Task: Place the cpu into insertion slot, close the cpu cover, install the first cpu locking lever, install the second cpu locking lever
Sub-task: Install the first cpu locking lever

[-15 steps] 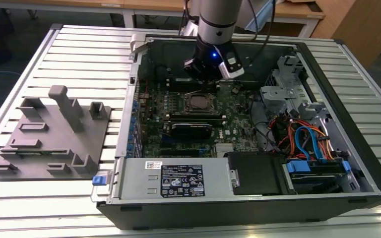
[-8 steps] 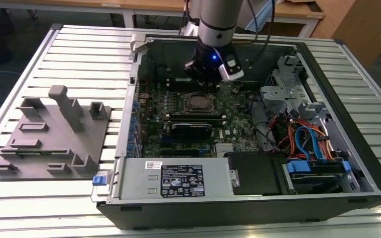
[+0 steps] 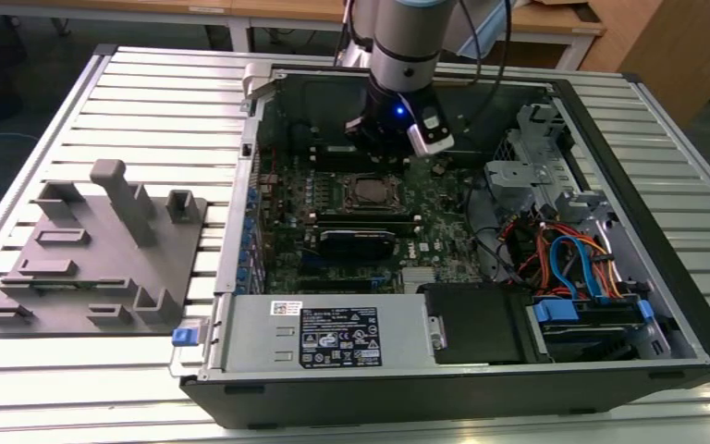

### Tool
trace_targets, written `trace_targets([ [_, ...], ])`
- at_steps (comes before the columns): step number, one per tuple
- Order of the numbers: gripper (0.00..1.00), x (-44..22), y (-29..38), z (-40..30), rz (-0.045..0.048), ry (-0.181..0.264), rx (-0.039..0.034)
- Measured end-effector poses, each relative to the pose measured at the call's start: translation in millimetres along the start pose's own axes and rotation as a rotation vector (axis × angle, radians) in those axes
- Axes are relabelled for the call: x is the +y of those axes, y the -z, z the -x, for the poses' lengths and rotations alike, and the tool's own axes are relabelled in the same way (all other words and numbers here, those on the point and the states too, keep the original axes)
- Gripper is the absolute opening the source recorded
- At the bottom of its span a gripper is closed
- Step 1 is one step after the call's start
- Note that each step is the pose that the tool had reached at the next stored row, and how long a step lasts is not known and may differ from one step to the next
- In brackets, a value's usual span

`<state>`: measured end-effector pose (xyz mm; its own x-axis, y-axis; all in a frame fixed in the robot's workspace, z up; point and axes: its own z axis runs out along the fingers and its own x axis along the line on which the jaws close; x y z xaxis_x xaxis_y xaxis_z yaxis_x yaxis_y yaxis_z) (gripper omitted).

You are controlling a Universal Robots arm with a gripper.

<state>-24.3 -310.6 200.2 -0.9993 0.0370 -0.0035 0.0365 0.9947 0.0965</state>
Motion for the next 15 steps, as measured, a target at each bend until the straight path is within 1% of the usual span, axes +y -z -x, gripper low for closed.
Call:
trace_targets([
  [8,0.11,-0.1,-0.9,0.7,0.0000,-0.001,-0.0002],
  [15,0.11,0.1,0.6,0.7,-0.0001,-0.001,-0.0001],
])
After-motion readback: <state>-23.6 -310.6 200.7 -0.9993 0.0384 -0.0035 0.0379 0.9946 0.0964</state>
